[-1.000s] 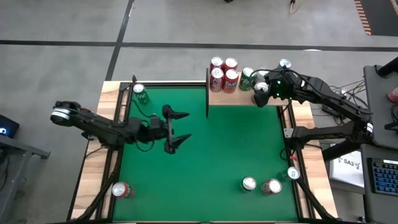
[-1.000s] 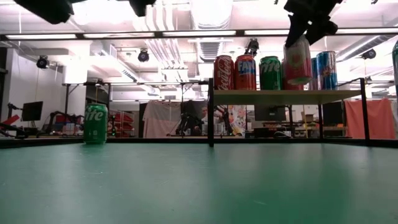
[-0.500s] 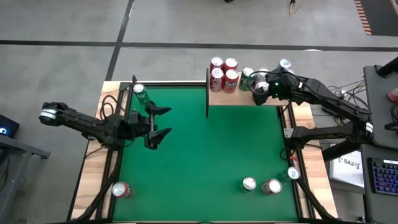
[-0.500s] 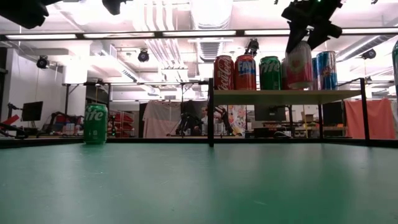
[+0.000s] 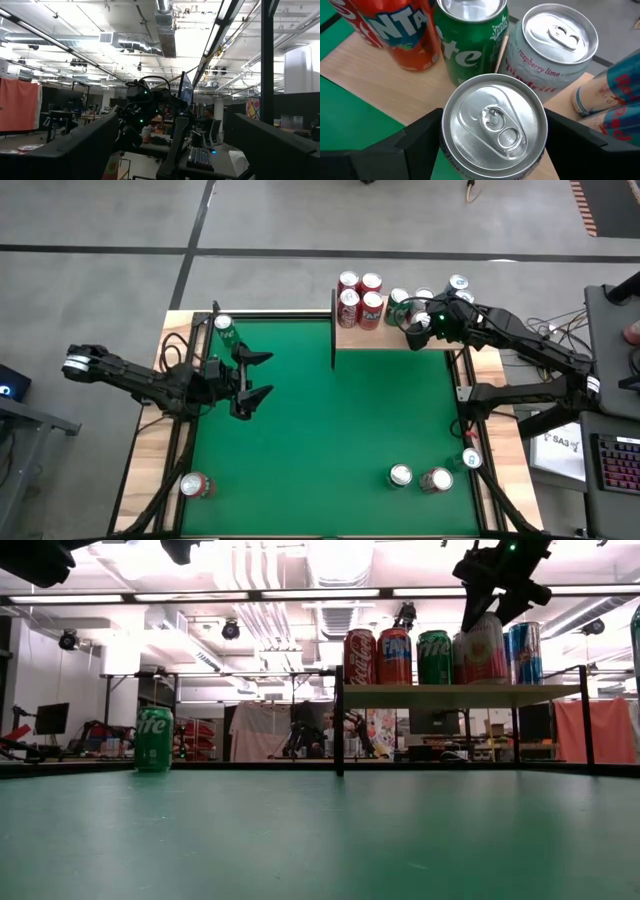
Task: Place canned beverage on shelf
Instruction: Put the pink-white soda can on the shelf aligned with the other pink-white soda can
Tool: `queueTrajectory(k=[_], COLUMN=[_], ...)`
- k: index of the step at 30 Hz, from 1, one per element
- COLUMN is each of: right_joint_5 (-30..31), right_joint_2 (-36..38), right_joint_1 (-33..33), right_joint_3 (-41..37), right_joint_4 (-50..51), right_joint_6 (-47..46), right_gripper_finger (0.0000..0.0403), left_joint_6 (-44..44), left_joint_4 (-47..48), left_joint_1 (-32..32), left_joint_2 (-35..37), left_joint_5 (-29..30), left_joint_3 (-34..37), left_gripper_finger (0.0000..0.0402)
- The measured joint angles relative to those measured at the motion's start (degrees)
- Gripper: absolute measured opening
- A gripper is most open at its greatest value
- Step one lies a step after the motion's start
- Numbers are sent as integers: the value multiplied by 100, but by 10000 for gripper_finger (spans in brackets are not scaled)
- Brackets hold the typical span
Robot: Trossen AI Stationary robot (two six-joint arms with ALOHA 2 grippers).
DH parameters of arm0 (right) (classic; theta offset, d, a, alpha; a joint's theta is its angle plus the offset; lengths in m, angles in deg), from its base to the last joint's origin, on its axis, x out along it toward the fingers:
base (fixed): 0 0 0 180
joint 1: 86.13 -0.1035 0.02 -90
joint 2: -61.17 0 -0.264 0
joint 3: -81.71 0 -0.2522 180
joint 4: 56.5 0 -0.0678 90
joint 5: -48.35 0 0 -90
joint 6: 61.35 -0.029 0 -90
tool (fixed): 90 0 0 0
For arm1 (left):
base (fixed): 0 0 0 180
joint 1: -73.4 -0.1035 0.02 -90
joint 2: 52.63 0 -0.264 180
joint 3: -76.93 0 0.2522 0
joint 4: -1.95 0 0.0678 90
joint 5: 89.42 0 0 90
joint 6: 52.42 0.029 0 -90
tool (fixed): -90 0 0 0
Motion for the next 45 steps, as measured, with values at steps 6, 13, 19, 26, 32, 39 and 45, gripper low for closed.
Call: queueTrajectory(k=[6, 13, 19, 26, 32, 39, 45], right_joint_5=[10, 162, 157, -274, -1268, -1369, -1176], right_joint_2=[-4, 2, 11, 8, 0, -240, -480], right_joint_1=[0, 0, 0, -99, -317, -518, -541], right_joint_3=[0, 49, 394, 1041, 1180, 1145, 1145], right_joint_4=[-74, -117, -135, -133, 9, 1019, 1404], right_joint_6=[2, 19, 58, 147, -220, -557, -597], right_gripper_finger=[327, 351, 352, 341, 292, 179, 75], left_joint_6=[0, 0, 2, 4, 116, 155, 157], left_joint_4=[1, 1, 1, 2, 24, 47, 61], left_joint_1=[0, 0, 0, 0, 0, 0, 0], left_joint_2=[-4, -4, -4, -7, -7, -15, -15], left_joint_5=[-1, 0, 0, 0, 0, 0, 0], left_joint_3=[0, 0, 0, 0, 0, 0, 2], left_gripper_finger=[377, 377, 377, 377, 377, 377, 377])
